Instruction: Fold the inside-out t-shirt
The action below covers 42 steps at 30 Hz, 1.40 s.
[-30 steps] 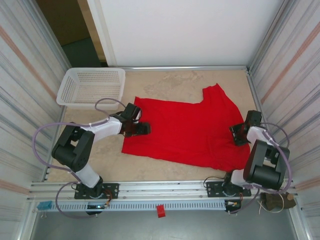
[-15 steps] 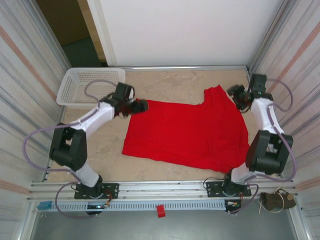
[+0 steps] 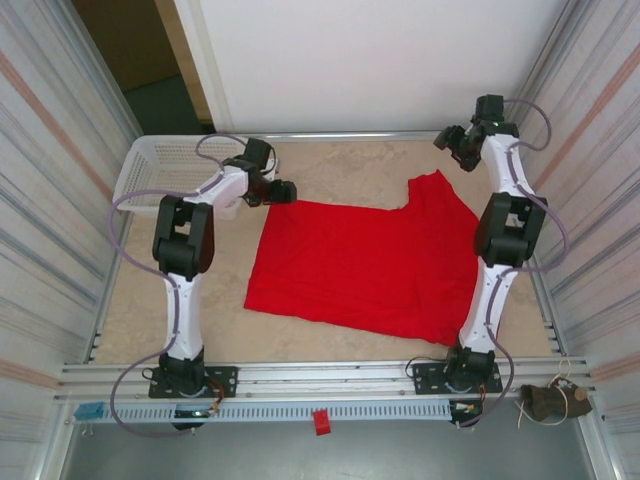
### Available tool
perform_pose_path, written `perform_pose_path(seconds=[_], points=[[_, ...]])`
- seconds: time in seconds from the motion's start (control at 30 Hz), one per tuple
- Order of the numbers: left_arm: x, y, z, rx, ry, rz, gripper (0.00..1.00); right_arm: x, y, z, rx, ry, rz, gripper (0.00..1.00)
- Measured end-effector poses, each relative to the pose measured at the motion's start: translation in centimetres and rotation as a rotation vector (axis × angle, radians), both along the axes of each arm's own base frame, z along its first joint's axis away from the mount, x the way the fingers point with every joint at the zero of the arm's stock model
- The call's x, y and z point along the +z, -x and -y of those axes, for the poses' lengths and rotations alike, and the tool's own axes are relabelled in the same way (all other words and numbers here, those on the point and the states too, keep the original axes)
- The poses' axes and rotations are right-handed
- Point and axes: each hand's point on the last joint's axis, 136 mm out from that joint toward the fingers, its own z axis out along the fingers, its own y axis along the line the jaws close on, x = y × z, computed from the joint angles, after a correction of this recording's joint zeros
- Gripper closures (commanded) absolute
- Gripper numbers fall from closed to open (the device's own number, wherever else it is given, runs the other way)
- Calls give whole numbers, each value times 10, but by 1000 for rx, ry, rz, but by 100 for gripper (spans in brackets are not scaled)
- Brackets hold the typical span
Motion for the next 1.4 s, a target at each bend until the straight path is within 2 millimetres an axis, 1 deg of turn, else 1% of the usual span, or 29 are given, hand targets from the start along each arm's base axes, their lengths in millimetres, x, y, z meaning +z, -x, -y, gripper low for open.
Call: perform_pose_path(seconds=[0.1,0.2,0.3,0.4,0.57,0.8,0.9,0.93,1.0,1.07,1.13,1.17,1.27,1.3,1.37,1.4], points=[[-4,0,0,-9,-10,-9,19,-17,-9,-6,28,38,-39,28],[-3,-3,1,-15,-10,0,19,-36,-10,-7,39,67,-83,29],[-3,-4,1,-18,-11,1,19,-56,-6,0,25,81,-134,29],[-7,-4,1,-18,-12,-6,19,-70,-5,7,12,84,-170,30],[-15,-3,2,-21,-10,-22,19,-84,-11,14,7,95,-189,31],[-14,-4,4,-25,2,-19,19,-103,-16,13,23,97,-209,33],[-15,-4,4,-24,2,-21,19,-110,-19,12,29,88,-211,40],[-15,-4,4,-22,3,-21,20,-112,-19,10,31,80,-211,45],[-14,-5,4,-21,3,-21,22,-116,-19,9,36,73,-218,59],[-15,-5,3,-17,4,-22,28,-117,-19,8,37,65,-219,77],[-16,-6,2,-13,11,-25,38,-117,-19,6,43,56,-216,96],[-16,-7,3,-13,20,-26,45,-116,-19,5,45,48,-215,100],[-18,-9,5,-9,35,-26,72,-116,-19,2,53,21,-212,100],[-18,-9,6,-5,40,-26,79,-115,-19,1,57,12,-210,100],[-17,-10,7,-2,51,-27,98,-114,-20,-2,64,-15,-205,100],[-16,-11,8,2,56,-26,100,-113,-20,-2,62,-30,-201,100]])
